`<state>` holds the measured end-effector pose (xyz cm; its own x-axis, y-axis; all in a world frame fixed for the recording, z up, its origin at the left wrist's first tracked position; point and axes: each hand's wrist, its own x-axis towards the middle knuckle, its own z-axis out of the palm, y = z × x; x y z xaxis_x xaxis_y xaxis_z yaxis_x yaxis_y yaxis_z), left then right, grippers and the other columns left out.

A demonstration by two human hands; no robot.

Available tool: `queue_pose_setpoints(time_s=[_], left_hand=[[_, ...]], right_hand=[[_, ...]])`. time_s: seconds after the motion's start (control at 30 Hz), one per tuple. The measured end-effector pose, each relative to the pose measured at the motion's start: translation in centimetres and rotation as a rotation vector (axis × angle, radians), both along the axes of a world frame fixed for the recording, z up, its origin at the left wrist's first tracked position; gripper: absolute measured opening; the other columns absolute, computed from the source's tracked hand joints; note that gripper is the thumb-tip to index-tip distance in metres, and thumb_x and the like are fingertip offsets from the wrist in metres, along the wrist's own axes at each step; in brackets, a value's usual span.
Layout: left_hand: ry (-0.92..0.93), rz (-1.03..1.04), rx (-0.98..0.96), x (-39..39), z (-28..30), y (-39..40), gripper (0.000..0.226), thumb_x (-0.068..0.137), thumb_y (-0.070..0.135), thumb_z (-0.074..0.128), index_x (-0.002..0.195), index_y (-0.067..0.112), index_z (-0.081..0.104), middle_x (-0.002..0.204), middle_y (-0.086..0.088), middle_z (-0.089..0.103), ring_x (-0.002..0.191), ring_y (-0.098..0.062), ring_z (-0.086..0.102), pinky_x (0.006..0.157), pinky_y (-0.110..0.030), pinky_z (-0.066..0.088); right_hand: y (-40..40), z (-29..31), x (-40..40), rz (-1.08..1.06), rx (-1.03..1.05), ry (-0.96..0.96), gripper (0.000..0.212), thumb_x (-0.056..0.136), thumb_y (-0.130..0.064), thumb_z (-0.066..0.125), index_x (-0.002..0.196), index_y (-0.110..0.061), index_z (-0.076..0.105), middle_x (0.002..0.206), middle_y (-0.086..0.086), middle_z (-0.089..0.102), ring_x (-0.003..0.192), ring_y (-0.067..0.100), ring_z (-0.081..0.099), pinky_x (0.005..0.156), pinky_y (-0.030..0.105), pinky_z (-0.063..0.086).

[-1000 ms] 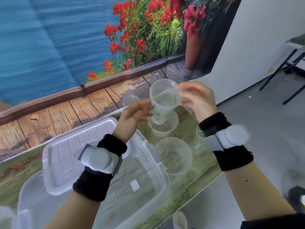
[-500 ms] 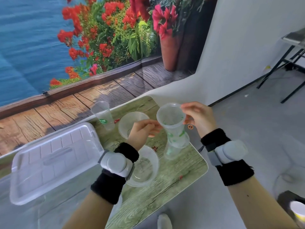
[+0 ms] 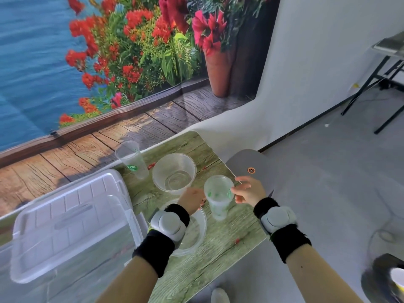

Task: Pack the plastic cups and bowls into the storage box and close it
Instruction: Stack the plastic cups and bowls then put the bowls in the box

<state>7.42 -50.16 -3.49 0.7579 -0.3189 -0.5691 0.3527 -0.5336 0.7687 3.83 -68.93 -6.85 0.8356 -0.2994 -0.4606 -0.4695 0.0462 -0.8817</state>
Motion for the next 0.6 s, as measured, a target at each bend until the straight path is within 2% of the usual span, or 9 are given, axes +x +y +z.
queue_pose_setpoints(time_s=[0.13, 0.23, 0.33, 0.4, 0.47, 0.6], left_hand=[[0.009, 0.004, 0.013, 0.1, -0.1, -0.5, 0.007, 0.089, 0.012, 0.042, 0.086, 0.013, 0.048, 0.085, -0.012, 0.045, 0.07, -0.019, 0.042, 0.057, -0.02, 0.036], [-0.024, 0.005, -0.032, 0.5, 0.4, -0.7, 0.014, 0.086, 0.004, 0.04, 0.081, 0.012, 0.05, 0.081, -0.015, 0.045, 0.071, -0.021, 0.042, 0.056, -0.02, 0.037], [-0.102, 0.144, -0.152, 1.4, 2.8, -0.3, 0.029, 0.087, -0.001, 0.042, 0.071, 0.017, 0.06, 0.072, -0.01, 0.058, 0.064, -0.02, 0.054, 0.061, -0.023, 0.048], [-0.146, 0.287, -0.261, 2.5, 5.0, 1.0, 0.03, 0.088, -0.004, 0.04, 0.084, 0.013, 0.064, 0.073, -0.006, 0.061, 0.059, -0.015, 0.061, 0.057, -0.021, 0.051], [-0.226, 0.374, -0.342, 3.6, 6.9, 2.7, 0.031, 0.09, -0.004, 0.036, 0.103, 0.003, 0.063, 0.077, -0.006, 0.063, 0.054, -0.012, 0.064, 0.053, -0.019, 0.05], [-0.417, 0.549, -0.44, 5.3, 10.1, 7.6, 0.036, 0.09, -0.006, 0.029, 0.107, 0.004, 0.06, 0.076, -0.006, 0.063, 0.051, -0.008, 0.064, 0.054, -0.022, 0.05]], right_hand=[[-0.6, -0.1, 0.2, 0.075, 0.109, 0.118, 0.033, 0.083, -0.004, 0.066, 0.114, 0.003, 0.057, 0.079, 0.018, 0.061, 0.047, 0.019, 0.06, 0.058, 0.033, 0.059], [-0.6, 1.1, 0.6, 0.118, 0.062, 0.097, 0.023, 0.086, -0.006, 0.062, 0.108, 0.001, 0.06, 0.074, 0.015, 0.059, 0.042, 0.015, 0.06, 0.055, 0.031, 0.056], [-0.3, 4.1, 2.1, 0.06, 0.037, -0.017, 0.011, 0.087, -0.009, 0.061, 0.093, 0.0, 0.061, 0.063, 0.009, 0.055, 0.038, 0.013, 0.055, 0.046, 0.024, 0.051], [1.0, 6.9, 3.8, 0.024, 0.022, -0.137, 0.007, 0.085, -0.011, 0.063, 0.086, -0.004, 0.062, 0.06, 0.008, 0.055, 0.037, 0.01, 0.053, 0.045, 0.023, 0.048], [2.9, 9.7, 5.4, 0.03, -0.004, -0.277, 0.008, 0.084, -0.01, 0.064, 0.091, -0.006, 0.062, 0.058, 0.007, 0.054, 0.035, 0.008, 0.051, 0.047, 0.024, 0.046], [8.1, 13.7, 9.2, 0.198, -0.022, -0.521, 0.011, 0.085, -0.007, 0.063, 0.094, -0.013, 0.062, 0.06, -0.005, 0.057, 0.042, 0.006, 0.054, 0.043, 0.023, 0.048]])
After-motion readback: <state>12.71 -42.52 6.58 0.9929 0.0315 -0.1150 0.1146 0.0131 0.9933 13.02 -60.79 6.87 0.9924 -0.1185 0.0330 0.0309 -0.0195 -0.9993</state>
